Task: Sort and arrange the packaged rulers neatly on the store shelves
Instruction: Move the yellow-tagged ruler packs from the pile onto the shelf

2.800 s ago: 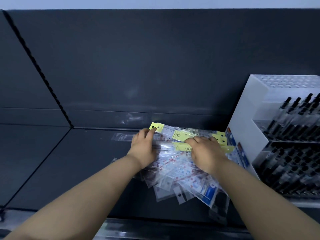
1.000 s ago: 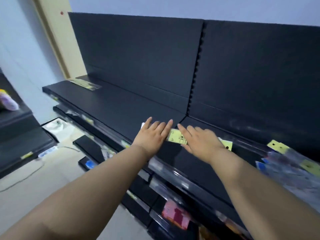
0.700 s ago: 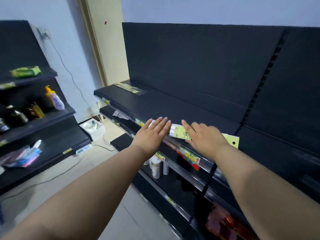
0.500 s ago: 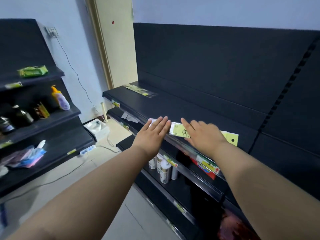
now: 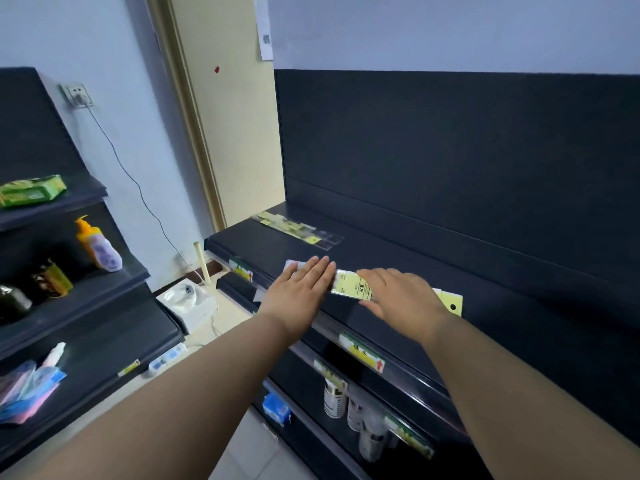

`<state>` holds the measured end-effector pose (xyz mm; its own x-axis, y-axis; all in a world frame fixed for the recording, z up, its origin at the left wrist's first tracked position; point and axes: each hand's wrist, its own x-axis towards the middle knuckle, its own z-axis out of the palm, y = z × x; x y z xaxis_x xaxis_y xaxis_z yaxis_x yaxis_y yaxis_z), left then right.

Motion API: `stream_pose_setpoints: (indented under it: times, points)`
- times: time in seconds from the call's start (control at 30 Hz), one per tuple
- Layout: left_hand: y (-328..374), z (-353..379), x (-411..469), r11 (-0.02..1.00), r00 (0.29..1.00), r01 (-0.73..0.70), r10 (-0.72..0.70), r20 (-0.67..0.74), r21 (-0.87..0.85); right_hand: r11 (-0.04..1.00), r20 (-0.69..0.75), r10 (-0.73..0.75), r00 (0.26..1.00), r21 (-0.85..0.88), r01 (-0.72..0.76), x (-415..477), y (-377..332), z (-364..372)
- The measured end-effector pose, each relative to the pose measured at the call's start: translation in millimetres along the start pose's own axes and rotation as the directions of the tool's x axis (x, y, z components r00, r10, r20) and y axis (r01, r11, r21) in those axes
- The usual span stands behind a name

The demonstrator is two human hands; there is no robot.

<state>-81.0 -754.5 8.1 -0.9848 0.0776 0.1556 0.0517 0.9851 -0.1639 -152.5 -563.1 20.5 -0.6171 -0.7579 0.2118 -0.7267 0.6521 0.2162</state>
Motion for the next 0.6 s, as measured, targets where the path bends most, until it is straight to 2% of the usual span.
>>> stream_pose_setpoints:
  times: [0.13, 0.33, 0.37, 0.6]
  points:
    - [-60.5, 19.8, 27.8, 0.998, 0.999, -0.035, 0.035, -0.012, -0.048, 0.998, 0.038, -0.057, 0.998, 0.021, 0.057, 72.1, -12.7, 6.8]
    - [-124.4, 45.7, 80.1, 0.994, 0.996, -0.089, 0.087, -0.031, -0.065, 0.995, 0.036, -0.022, 0.999, 0.096, 0.018, 145.9, -24.1, 34.0]
    - [-134.3, 51.1, 90.3, 0.992, 0.994, -0.103, 0.101, -0.037, -0.072, 0.995, 0.007, -0.004, 1.0, 0.095, 0.003, 156.8, -25.3, 43.3]
    - [-216.0, 83.3, 159.2, 0.964, 0.96, -0.264, 0.266, 0.091, -0.037, 0.967, 0.155, 0.21, 0.965, 0.114, -0.229, 242.6, -55.7, 72.9]
